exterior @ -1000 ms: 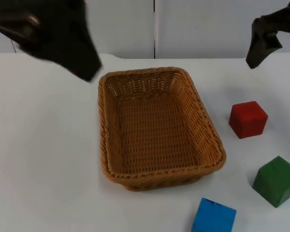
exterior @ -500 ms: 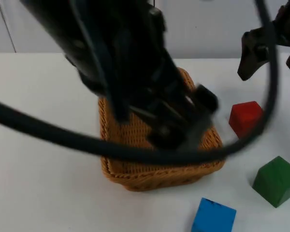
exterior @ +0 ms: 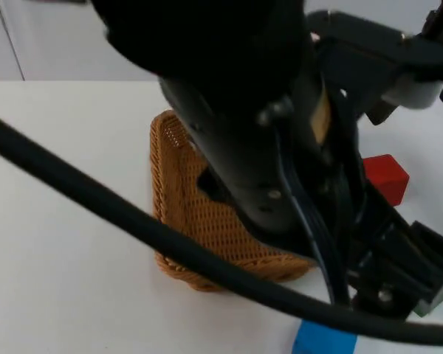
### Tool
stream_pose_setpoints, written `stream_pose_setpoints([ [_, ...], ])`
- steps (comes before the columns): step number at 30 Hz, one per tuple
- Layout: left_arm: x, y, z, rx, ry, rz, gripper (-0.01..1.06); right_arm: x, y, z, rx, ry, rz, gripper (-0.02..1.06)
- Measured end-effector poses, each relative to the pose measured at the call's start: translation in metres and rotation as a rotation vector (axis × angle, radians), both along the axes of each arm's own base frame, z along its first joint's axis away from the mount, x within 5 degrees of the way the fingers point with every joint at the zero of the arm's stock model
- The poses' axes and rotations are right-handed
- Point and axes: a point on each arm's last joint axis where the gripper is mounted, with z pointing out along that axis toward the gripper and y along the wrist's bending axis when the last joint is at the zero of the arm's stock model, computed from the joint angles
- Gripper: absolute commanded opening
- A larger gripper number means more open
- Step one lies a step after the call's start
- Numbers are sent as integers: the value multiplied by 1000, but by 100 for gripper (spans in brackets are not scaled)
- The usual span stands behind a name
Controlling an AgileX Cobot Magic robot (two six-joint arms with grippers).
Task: Pick up one cube with each hand and place exactly two cubes into the same basket, leaving the remaining cube outside.
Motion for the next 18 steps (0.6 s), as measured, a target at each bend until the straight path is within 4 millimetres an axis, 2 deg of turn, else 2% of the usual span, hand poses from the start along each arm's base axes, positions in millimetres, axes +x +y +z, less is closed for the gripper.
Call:
stream_pose_setpoints([
  [18, 5, -23, -40, -22, 43, 8, 102, 7, -5, -1, -34, -64, 7, 105],
])
